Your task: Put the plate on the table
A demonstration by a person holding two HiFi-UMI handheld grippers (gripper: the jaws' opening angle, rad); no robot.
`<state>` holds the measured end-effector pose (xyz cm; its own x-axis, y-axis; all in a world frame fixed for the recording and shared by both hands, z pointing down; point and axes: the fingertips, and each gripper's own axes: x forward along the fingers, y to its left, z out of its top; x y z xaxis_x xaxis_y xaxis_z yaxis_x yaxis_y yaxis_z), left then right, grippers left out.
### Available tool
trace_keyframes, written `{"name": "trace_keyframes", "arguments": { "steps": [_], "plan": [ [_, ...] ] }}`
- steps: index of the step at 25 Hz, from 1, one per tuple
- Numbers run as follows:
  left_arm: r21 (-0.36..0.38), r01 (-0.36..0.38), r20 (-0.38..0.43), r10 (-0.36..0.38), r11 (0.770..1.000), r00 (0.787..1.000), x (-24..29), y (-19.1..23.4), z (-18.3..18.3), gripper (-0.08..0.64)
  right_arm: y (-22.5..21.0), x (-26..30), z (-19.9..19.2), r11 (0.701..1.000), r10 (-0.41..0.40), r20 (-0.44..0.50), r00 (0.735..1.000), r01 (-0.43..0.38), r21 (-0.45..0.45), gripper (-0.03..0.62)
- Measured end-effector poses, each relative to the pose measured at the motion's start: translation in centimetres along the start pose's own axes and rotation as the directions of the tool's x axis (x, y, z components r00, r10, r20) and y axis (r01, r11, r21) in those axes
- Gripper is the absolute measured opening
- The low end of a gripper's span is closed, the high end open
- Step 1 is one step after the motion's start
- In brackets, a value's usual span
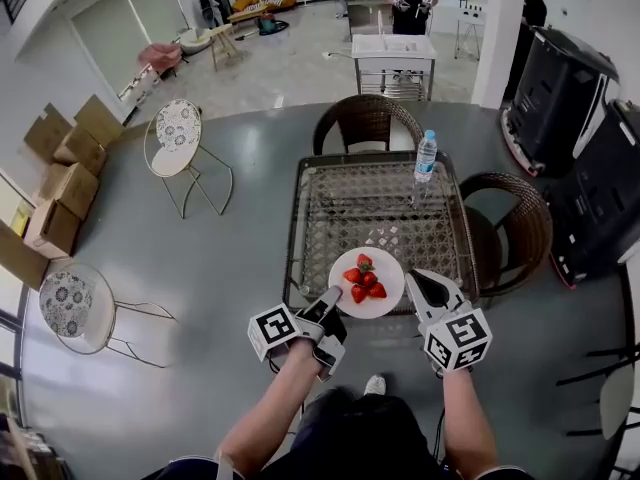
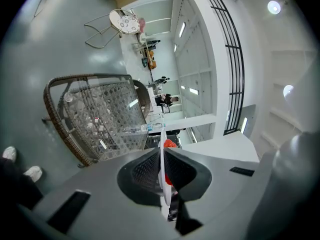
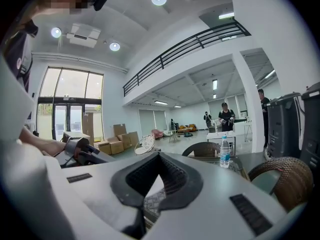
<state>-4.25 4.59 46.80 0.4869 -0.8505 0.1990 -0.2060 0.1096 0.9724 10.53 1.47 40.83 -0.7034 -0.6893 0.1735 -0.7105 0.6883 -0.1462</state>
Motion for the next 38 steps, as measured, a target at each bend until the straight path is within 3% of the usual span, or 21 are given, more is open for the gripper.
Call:
{"name": "trace_keyframes", "arguments": {
  "steps": [9, 14, 26, 38],
  "plan": [
    [-0.009, -0.029, 0.01, 0.029, 1.0, 1.0, 3.1, 2.7, 2.2, 0.02, -2.1, 2.6, -2.2, 1.0, 0.003, -0.04, 0.999, -0.003, 0.02, 0.005],
    [-0.008, -0.041, 0.001, 0.041, 0.999, 0.999, 7.5, 4.2, 6.1, 0.02, -4.7, 7.0, -2.5, 0.999, -0.006, -0.082, 0.997, 0.008, 0.031, 0.005],
    [-0.058, -0.066, -0.051, 0.063, 0.996, 0.997, 16.4, 10.8, 12.7, 0.018, -9.3, 16.0, -4.8, 0.999, -0.03, -0.191, 0.981, 0.038, 0.039, 0.005],
    [-0.056, -0.121, -0.082, 0.116, 0.991, 0.99, 23.1, 17.3, 16.0, 0.018, -12.9, 22.3, -7.6, 0.996, -0.047, -0.28, 0.959, 0.065, 0.054, 0.005]
  ]
}}
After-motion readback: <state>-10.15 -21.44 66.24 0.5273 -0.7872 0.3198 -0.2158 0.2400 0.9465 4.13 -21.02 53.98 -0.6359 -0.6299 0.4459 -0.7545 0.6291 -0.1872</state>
